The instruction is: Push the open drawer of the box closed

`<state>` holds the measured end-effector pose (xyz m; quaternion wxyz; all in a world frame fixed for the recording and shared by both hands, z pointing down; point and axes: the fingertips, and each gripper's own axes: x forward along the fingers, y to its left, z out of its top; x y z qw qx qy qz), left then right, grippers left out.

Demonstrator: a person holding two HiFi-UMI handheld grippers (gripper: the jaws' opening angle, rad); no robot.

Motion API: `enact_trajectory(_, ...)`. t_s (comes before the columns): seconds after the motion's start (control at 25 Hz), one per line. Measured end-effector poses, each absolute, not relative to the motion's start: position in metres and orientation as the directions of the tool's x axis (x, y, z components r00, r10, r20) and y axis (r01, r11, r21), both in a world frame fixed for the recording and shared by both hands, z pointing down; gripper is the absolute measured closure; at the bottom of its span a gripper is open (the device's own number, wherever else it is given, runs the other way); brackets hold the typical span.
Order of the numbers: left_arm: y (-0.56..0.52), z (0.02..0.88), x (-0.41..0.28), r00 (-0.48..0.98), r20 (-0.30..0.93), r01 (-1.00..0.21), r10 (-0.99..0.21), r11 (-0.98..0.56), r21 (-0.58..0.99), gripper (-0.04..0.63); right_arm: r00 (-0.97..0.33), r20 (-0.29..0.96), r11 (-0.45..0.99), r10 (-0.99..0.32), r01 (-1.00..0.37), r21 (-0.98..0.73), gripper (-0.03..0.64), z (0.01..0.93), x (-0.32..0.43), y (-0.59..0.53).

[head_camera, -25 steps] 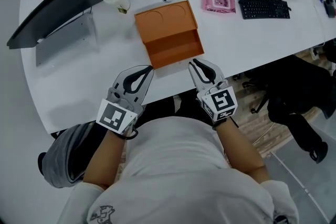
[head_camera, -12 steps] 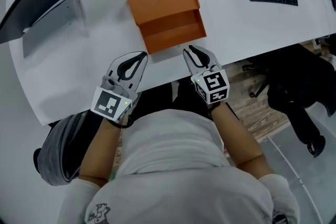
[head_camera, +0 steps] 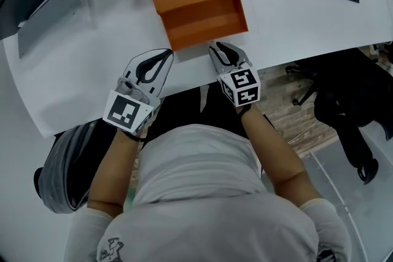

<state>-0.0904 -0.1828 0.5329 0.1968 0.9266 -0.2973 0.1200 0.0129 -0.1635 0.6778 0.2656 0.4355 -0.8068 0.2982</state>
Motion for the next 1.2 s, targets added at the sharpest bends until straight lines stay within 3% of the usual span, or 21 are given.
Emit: enact_trajectory(1.2,-0.183,0.547,-0.095,0.791,0.351,-0.606,-0.501,-0.72,0.338,0.597,-0.448,0.727,0.401,-0.521,-0.88,-0.255,0.546,0.694,0.004,-0.187)
